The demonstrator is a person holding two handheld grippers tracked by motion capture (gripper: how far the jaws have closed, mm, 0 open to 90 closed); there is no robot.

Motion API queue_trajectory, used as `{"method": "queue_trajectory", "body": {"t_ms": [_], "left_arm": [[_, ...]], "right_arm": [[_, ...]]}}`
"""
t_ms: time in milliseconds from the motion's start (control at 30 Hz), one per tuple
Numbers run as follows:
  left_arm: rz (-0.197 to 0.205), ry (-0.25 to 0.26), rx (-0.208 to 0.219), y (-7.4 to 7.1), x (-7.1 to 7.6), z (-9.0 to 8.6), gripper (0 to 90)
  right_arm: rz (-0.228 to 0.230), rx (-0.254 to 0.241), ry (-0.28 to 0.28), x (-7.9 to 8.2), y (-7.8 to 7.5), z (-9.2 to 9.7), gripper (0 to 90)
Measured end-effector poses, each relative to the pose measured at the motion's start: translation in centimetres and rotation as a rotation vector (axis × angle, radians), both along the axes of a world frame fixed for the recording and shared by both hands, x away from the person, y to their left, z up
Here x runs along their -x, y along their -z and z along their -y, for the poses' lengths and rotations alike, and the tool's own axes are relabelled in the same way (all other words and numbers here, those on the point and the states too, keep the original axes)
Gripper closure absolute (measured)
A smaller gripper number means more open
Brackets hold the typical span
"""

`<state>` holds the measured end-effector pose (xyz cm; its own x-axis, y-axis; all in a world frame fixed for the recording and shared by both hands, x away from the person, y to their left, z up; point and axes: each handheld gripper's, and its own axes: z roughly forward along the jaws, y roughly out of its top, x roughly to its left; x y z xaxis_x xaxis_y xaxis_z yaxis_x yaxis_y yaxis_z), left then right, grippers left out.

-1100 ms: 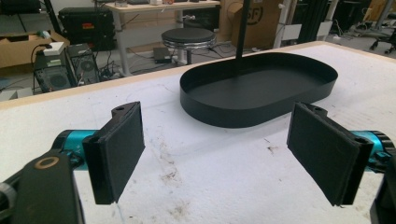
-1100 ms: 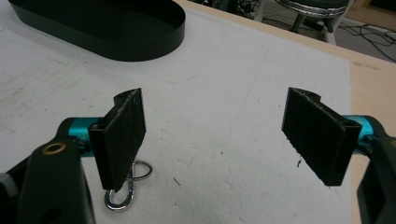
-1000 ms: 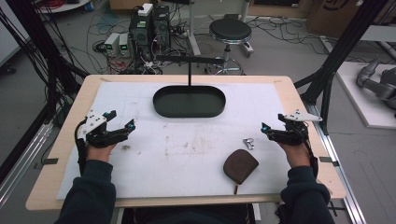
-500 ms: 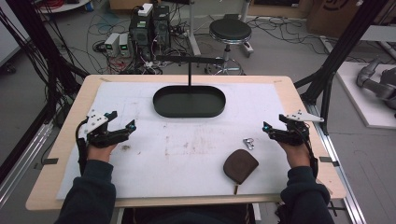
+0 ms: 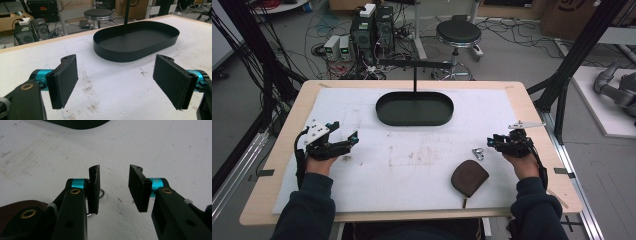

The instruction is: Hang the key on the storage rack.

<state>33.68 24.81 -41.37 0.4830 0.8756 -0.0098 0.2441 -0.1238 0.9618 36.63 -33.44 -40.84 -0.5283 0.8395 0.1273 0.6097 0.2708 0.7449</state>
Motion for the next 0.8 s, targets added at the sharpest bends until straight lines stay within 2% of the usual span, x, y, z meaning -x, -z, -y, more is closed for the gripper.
{"method": "queue_trajectory", "body": {"t_ms": [33,100,300,400,433,533,600,700,800], "left_arm": [[0.000,0.000,0.000,0.0,0.0,0.0,20.0],[0.003,-0.001,0.000,0.0,0.0,-0.1,20.9],[-0.002,-0.004,-0.002,0.1,-0.1,-0.2,22.2],[-0.005,-0.001,-0.002,0.2,-0.2,-0.2,22.4],[-0.006,-0.004,-0.003,0.2,-0.2,-0.2,22.4],[-0.007,-0.004,-0.002,0.2,-0.2,-0.2,22.5],[-0.008,-0.005,-0.001,0.2,-0.2,-0.2,22.5],[-0.010,-0.005,-0.003,0.2,-0.3,-0.2,22.5],[-0.011,-0.007,-0.005,0.2,-0.2,-0.2,22.5]], "right_arm": [[-0.010,0.005,-0.011,-0.1,0.1,-0.1,62.3],[-0.027,0.012,-0.007,-0.2,0.4,-0.3,55.6],[-0.054,0.009,-0.043,-0.3,1.0,-0.6,49.7],[-0.101,0.017,-0.069,-0.5,1.8,-1.3,48.6],[-0.118,0.016,-0.072,-0.5,2.2,-1.5,49.2],[-0.163,0.064,-0.089,-0.7,2.9,-2.1,52.3],[-0.161,0.067,-0.088,-0.7,2.9,-2.2,53.2],[-0.168,0.068,-0.081,-0.8,2.8,-2.0,62.3],[-0.164,0.082,-0.091,-0.8,2.8,-2.0,63.0]]}}
